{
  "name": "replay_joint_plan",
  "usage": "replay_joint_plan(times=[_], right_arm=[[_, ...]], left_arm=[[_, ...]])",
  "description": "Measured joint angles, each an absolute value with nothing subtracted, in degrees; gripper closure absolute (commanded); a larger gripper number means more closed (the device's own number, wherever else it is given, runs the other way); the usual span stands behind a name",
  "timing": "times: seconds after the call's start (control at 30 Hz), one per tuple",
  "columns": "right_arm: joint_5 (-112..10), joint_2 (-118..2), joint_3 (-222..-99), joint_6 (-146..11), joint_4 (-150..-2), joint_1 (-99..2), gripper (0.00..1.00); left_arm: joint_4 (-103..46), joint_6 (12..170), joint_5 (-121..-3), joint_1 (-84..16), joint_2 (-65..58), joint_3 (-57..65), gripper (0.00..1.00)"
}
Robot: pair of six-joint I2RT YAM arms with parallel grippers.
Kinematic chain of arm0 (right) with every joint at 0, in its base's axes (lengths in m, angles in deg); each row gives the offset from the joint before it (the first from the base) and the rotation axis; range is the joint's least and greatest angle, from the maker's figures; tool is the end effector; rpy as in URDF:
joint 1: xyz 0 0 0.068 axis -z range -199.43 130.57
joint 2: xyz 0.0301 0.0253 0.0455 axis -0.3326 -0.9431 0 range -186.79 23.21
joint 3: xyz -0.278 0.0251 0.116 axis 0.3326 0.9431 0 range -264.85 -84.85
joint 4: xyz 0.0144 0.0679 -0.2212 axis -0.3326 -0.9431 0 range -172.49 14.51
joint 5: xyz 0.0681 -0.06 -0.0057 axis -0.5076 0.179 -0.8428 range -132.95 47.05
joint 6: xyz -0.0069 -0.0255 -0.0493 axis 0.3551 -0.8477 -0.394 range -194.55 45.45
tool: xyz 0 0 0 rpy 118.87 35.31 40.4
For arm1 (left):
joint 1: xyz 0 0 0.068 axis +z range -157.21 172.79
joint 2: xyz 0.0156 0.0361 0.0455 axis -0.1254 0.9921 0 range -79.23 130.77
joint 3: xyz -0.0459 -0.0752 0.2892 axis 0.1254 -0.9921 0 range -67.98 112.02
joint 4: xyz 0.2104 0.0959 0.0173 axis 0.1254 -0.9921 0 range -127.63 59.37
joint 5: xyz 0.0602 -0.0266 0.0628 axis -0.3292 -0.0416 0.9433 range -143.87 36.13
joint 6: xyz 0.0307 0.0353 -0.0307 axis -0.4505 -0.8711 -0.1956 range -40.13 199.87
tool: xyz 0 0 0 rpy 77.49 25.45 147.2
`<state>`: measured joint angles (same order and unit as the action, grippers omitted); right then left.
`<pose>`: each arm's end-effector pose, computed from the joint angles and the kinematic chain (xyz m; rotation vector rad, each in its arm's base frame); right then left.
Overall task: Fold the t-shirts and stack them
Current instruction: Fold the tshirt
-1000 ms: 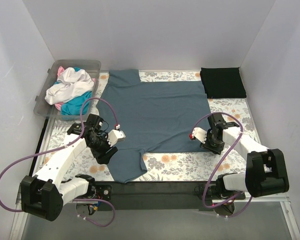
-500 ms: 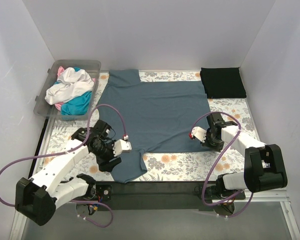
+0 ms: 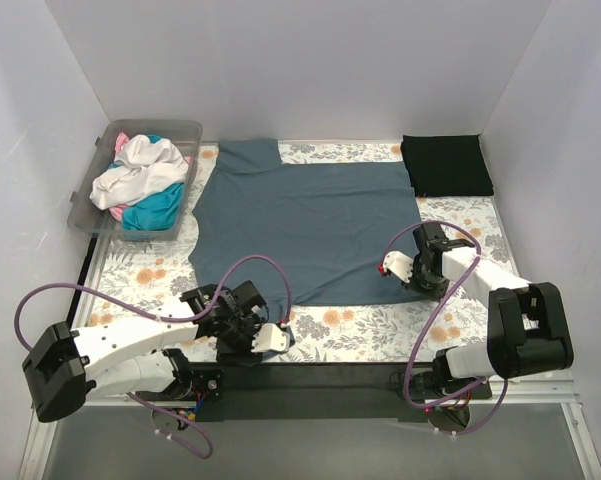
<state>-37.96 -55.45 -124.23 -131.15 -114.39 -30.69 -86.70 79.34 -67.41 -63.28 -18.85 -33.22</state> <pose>0.1852 0.0334 0.2036 -1.6497 2.4761 -0.2383 0.0531 -0.0954 0.2210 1.4905 2.7114 -0.4298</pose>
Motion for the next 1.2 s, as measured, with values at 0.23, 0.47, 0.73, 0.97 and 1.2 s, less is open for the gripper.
replay_joint_plan(times=[0.23, 0.47, 0.73, 0.97, 1.2], right_arm=[[-37.72, -56.32, -124.93, -131.06, -114.48, -30.69, 0.99], [-37.65, -56.76, -125.3, -131.06, -114.48, -30.69, 0.99], [-37.5, -57.2, -125.69, -131.08, -114.48, -30.69, 0.99], [-37.54, -56.95, -125.74, -131.19, -114.87, -30.67, 0.99], [-37.74, -47.99, -125.3, -132.35, -118.96, -30.67, 0.99]], left_arm=[[-82.03, 83.51, -63.65, -66.89, -18.28, -35.73, 0.54], [-80.98, 85.15, -63.26, -70.71, -16.49, -35.73, 0.5], [-78.09, 87.73, -58.32, -71.96, -12.14, -35.47, 0.87], [-81.15, 89.17, -58.05, -71.96, -13.6, -33.76, 1.0], [-92.41, 90.77, -65.64, -70.43, -21.76, -21.85, 1.0]])
